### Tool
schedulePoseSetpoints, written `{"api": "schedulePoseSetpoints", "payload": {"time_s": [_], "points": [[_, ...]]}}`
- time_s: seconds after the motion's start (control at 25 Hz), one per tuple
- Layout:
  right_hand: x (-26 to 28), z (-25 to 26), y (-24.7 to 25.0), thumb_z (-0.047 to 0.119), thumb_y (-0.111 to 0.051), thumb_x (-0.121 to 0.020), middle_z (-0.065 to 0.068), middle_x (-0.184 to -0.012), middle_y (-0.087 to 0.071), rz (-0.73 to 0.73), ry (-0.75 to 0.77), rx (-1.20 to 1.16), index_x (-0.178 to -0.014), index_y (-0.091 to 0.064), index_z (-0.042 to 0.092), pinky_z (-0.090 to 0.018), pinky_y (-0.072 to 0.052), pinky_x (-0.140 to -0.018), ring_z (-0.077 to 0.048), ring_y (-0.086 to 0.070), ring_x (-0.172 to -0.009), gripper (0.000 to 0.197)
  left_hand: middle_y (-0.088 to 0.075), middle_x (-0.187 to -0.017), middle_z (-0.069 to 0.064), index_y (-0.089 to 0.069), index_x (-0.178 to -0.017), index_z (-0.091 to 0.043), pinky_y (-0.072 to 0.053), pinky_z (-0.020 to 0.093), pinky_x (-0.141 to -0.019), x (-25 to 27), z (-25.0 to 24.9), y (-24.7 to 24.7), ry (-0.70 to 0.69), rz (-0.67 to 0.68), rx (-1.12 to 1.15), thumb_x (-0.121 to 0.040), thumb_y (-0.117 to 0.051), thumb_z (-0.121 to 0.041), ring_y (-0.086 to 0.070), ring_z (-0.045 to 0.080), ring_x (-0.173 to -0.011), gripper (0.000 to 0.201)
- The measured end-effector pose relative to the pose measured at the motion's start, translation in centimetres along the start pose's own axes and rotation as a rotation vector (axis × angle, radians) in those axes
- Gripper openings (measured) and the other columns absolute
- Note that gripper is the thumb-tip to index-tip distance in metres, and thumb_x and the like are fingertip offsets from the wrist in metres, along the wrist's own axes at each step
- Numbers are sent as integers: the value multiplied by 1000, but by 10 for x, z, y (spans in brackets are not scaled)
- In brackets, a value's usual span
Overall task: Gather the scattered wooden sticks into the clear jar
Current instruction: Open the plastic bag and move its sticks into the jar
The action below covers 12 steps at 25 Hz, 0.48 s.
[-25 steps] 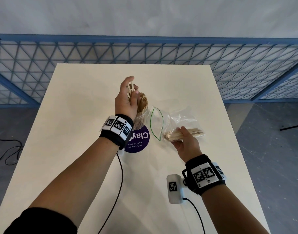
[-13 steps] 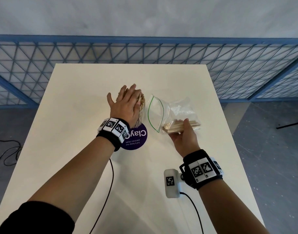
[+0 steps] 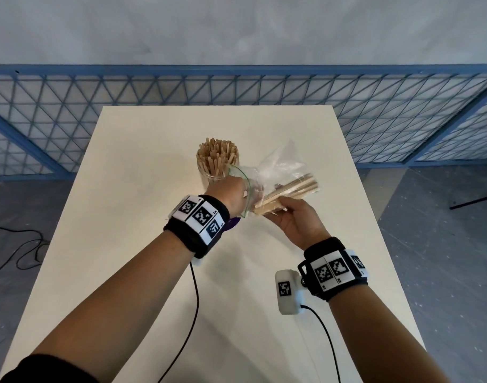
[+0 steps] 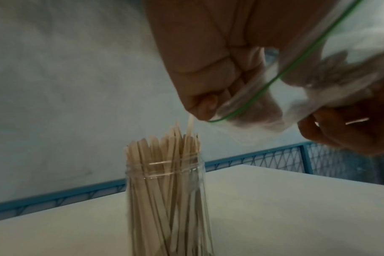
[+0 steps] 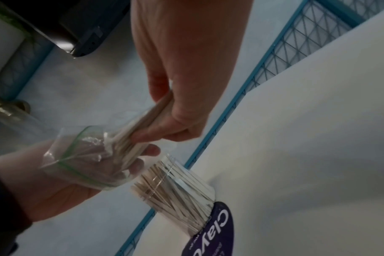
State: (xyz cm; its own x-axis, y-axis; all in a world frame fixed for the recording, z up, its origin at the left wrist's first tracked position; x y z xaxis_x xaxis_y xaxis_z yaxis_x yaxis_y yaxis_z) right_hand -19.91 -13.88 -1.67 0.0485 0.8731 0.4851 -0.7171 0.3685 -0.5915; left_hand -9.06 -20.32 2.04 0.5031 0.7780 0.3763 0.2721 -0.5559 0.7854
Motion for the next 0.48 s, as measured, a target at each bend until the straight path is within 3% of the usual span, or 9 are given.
{"api": "schedulePoseSetpoints", "payload": {"time_s": [0.12, 0.24, 0.32, 0.4, 0.48], "points": [[7, 0, 4, 1, -41, -95, -4, -68, -64, -7, 10, 172, -92, -60, 8, -25, -59, -60, -11, -61, -61, 21, -62, -123, 9, -56, -127, -22, -48, 38, -100, 8, -7, -8, -5, 54, 9, -86, -48, 1, -58, 27, -112, 48], [13, 3, 7, 4, -49, -93, -7, -64, -52, -63, 45, 352, -74, -58, 3, -18, -52, -49, -13, -53, -57, 21, -59, -126, 5, -54, -128, -10, -45, 28, -99, 17, -17, -16, -21, 104, 157, -87, -55, 0, -57, 22, -112, 42], [19, 8, 8, 0, -55, -88, -3, -55, -48, -123, 90, 465, -61, -50, 9, -16, -43, -39, -13, -46, -51, 29, -57, -130, 13, -51, -130, -5, -42, 30, -103, 22, -24, -26, -13, 189, 218, -89, -55, -4, -55, 25, -116, 41], [22, 8, 7, -5, -56, -85, -1, -48, -48, -143, 111, 514, -60, -43, 11, -16, -36, -35, -9, -45, -40, 32, -55, -131, 16, -50, -130, -3, -40, 27, -101, 23, -27, -30, 5, 234, 109, -93, -49, -5, -54, 26, -118, 37], [22, 7, 4, -4, -58, -84, 0, -49, -49, -126, 115, 511, -63, -42, 12, -16, -37, -35, -8, -44, -40, 31, -53, -135, 15, -49, -132, -2, -40, 28, -101, 25, -16, -25, 106, 200, -10, -94, -44, -5, -51, 27, -124, 38]]}}
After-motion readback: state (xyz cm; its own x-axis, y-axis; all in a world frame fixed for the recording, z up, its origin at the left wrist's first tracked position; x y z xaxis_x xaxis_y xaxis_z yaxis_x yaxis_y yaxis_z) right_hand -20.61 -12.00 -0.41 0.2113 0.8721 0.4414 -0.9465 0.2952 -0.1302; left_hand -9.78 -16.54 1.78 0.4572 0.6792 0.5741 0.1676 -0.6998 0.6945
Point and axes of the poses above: each hand's wrist, its own x-axis away from the middle knuckle, its own y-axis out of the back of the hand, z = x × y, the point moved 9 cm from there along -x, towards the middle knuckle
